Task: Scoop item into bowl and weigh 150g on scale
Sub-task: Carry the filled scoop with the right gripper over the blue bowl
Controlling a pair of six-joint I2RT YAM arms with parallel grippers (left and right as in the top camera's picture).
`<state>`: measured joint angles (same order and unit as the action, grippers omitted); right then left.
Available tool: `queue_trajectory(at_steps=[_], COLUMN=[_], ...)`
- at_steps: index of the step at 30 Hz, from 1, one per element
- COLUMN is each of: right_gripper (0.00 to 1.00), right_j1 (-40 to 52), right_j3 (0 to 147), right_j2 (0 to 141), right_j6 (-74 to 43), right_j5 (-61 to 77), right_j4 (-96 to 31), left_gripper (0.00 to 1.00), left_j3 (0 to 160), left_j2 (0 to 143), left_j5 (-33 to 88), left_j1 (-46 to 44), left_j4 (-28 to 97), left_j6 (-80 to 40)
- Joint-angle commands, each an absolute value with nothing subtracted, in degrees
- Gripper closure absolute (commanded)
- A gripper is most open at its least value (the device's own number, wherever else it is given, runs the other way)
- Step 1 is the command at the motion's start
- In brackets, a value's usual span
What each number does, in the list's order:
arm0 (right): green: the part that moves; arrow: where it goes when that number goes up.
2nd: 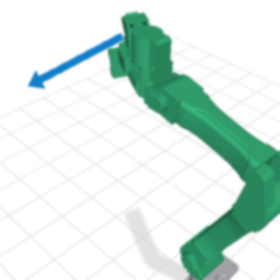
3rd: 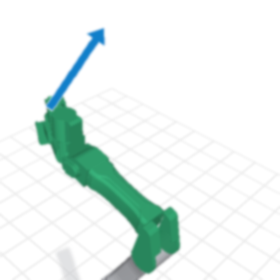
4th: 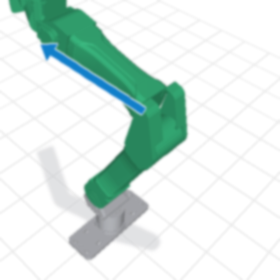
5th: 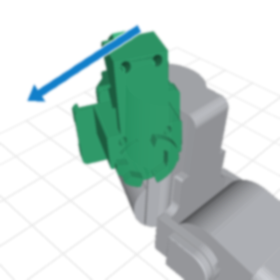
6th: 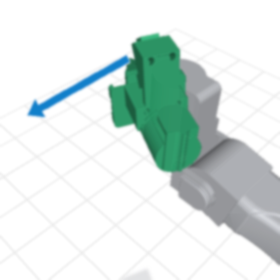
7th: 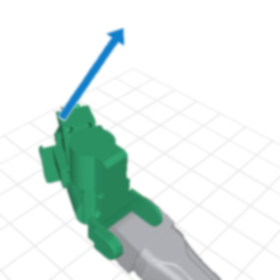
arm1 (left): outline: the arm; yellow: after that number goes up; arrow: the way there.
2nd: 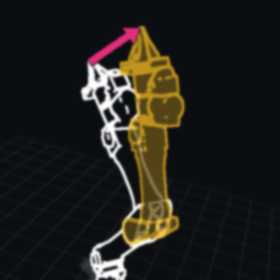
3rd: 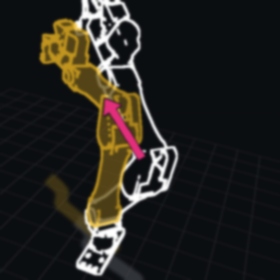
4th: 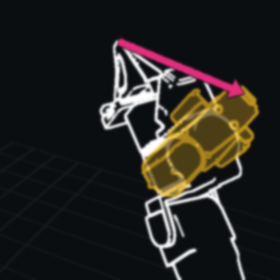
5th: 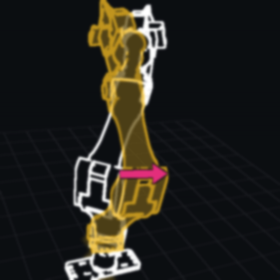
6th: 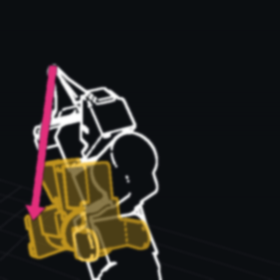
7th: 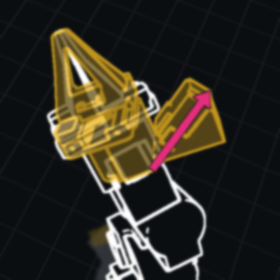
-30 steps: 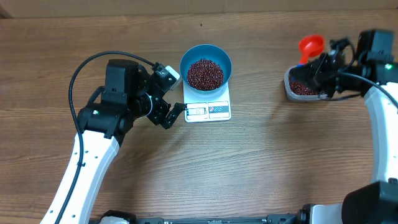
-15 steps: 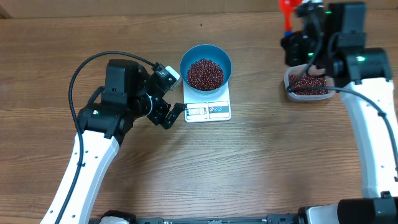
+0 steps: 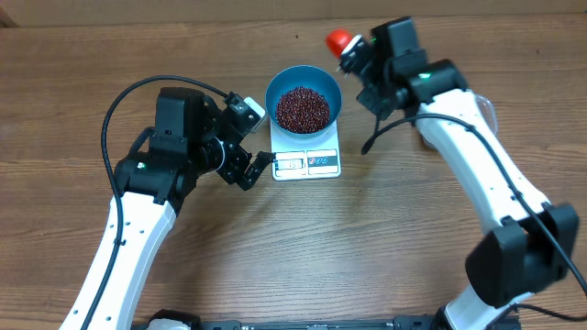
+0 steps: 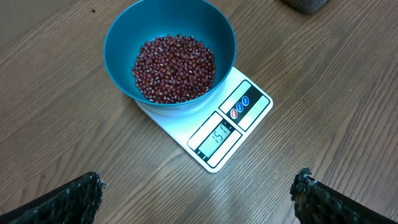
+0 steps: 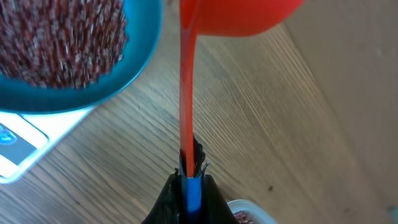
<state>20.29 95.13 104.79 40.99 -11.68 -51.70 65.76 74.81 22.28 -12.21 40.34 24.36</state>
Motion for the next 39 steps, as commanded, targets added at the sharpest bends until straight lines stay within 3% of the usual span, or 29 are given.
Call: queue_trajectory(at_steps=[1, 15, 39], right_gripper=[0.96, 0.96, 0.96], right_j1=[22.3, 24.6, 28.0], right_j3=[96.0, 96.0, 95.0], right_j2=[105.0, 108.0, 112.7], right_j6=[49.9, 58.6, 58.6], right_j5=[-16.5, -16.6, -18.5], right_j4=[-51.2, -51.1, -52.2], left_gripper=[0.01, 0.01, 0.00], left_j3=[65.9, 66.0, 66.0], left_j2=[74.9, 74.9, 74.9], left_j5=[22.4, 22.4, 22.4], left_j1=[-11.6, -11.6, -11.6], left_j4=[40.3, 40.3, 40.3], left_j6=[24.0, 24.0, 24.0])
